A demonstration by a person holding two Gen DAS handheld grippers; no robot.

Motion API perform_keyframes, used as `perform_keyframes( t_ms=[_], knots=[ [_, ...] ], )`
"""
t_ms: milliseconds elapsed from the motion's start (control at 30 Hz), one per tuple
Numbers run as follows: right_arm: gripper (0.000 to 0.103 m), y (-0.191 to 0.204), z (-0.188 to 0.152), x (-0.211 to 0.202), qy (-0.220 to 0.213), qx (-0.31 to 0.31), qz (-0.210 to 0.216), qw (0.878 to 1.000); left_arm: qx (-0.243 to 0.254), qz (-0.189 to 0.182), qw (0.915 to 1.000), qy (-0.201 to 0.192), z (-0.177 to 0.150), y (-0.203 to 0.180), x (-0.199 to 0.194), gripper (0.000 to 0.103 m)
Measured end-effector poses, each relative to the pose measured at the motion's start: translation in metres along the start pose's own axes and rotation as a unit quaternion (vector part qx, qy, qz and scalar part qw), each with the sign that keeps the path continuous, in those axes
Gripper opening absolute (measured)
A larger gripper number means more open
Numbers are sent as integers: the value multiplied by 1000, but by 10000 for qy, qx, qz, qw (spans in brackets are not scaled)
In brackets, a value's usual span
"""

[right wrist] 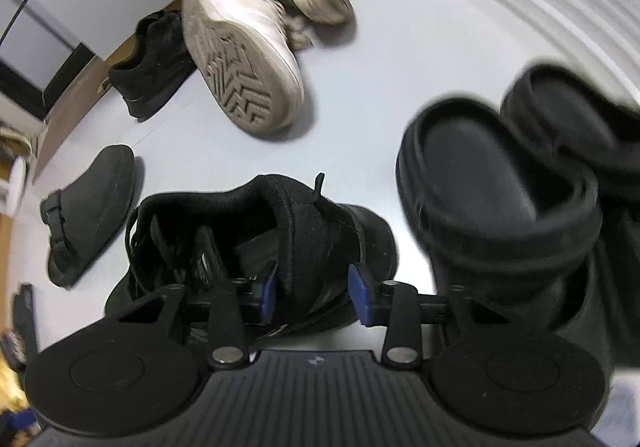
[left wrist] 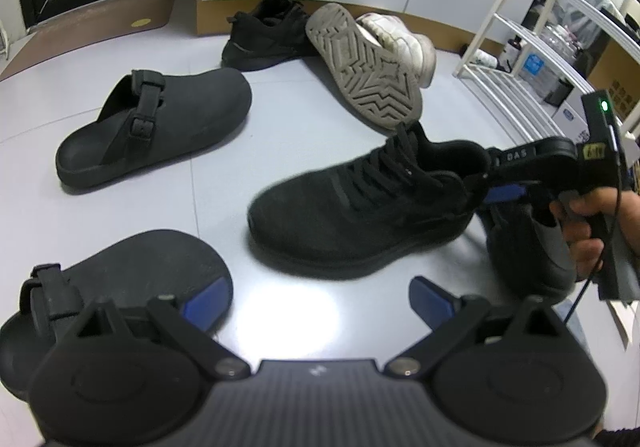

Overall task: Organize scattered shoes
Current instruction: 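Carry the black sneaker toward the clogs by the rack with the right tool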

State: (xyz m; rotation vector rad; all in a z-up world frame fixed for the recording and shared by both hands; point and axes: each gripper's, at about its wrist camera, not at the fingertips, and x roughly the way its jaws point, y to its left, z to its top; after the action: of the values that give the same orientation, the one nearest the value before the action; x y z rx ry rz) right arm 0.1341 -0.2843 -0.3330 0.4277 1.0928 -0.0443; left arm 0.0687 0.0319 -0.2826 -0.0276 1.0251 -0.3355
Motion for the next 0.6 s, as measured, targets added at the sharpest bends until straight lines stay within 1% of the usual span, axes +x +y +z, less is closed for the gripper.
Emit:
perform_keyframes(
  t_ms=[33,133,167,200,233,267,300,333,400,600],
  knots=[
    [33,0,2,0,-64,-93,-35,9999,-2,-4,10000,5,0,0,0,99],
    [30,-1,8,-3,-208,-188,-49,9996,11,-19,10000,7,0,0,0,99],
    [30,-2,9,-4,-234,-177,-10,9996,10,-21,10000,4,0,1,0,99],
    [33,-3,11,-8,-268,-123,48,9996,2,-20,10000,0,0,1,0,99],
    [50,-5,12,-12,-298,-30,126,9995,-6,-18,10000,-1,0,2,0,99],
    [61,-5,12,-15,-309,42,196,9993,-14,-14,10000,0,1,2,0,99],
    [77,-5,12,-18,-306,97,260,9991,-22,-10,10000,-1,1,3,0,99],
    [82,-4,10,-19,-284,129,315,9990,-29,-6,10000,-2,1,3,0,99],
    [84,-1,7,-20,-215,191,424,9987,-29,-8,10000,-4,1,3,0,99],
    [87,10,-6,-11,169,284,662,9973,-13,-20,10000,16,1,3,1,99]
  ],
)
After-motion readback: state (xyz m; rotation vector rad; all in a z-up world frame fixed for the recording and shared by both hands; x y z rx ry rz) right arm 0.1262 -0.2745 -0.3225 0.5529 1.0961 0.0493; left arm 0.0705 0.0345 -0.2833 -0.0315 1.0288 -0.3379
